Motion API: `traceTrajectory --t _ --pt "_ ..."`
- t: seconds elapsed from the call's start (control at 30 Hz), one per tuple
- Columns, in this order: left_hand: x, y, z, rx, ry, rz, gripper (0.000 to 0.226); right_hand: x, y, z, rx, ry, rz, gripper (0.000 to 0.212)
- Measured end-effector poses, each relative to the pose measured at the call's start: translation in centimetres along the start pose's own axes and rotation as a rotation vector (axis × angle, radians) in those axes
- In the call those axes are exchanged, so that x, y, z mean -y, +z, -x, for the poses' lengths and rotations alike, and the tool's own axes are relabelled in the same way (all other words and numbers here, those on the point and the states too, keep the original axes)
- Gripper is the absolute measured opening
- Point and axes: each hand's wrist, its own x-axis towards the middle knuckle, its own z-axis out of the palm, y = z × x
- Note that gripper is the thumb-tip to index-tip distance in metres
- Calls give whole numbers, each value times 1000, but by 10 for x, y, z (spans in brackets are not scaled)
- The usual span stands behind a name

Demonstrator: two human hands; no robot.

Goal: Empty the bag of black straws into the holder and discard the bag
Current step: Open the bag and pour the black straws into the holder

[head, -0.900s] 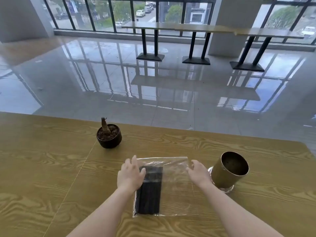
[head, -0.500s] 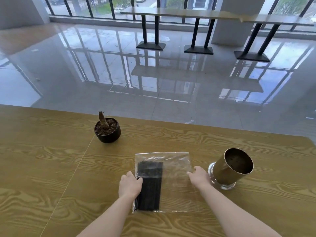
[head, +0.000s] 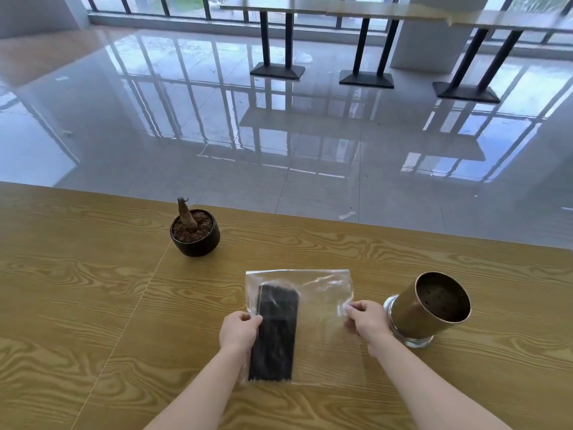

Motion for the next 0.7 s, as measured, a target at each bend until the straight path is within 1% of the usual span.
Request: traceTrajectory --t 0.07,0.2,0.3,0.37,0.43,0.6,0.63,0.7 --pt "-5 -6 3 63 -19 166 23 6 -3 1 27 -4 -142 8" --pt "-19 -31 12 238 14 396 23 24 -15 6 44 -74 -226 6" --pt "-29 -49 21 349 33 638 14 42 -21 15 60 -131 -251 15" --pt "-35 -56 27 384 37 750 18 51 -23 19 66 -181 -239 23" --pt "-41 -61 33 400 32 832 23 58 -23 25 52 -230 -191 28" --pt "-52 -70 47 438 61 932 24 71 -24 38 -9 -333 -49 38" --pt "-54 -71 50 447 81 942 23 74 -24 42 -53 -390 55 44" --pt "-58 -71 55 452 126 942 24 77 -21 52 -212 -605 367 54"
